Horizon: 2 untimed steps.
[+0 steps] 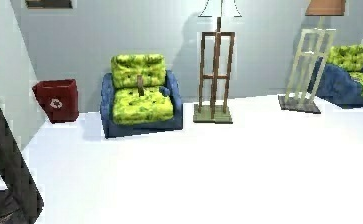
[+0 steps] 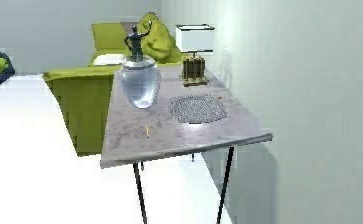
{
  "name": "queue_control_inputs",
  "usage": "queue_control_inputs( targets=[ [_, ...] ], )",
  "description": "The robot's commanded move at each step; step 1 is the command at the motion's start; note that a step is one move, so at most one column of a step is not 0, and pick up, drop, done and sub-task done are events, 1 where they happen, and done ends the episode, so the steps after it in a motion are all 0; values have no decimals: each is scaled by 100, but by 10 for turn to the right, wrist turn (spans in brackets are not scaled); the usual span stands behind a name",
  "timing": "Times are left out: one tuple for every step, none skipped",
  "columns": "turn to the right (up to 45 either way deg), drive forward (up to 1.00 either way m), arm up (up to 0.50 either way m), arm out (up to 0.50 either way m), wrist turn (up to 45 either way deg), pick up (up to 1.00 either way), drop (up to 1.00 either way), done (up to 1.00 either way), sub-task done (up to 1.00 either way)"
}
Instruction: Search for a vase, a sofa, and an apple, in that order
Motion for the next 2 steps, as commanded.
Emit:
queue_control_inputs(
  targets=[
    [0,75,0,0,0,0,0,0,0],
    [450,0,0,0,0,0,0,0,0]
  ],
)
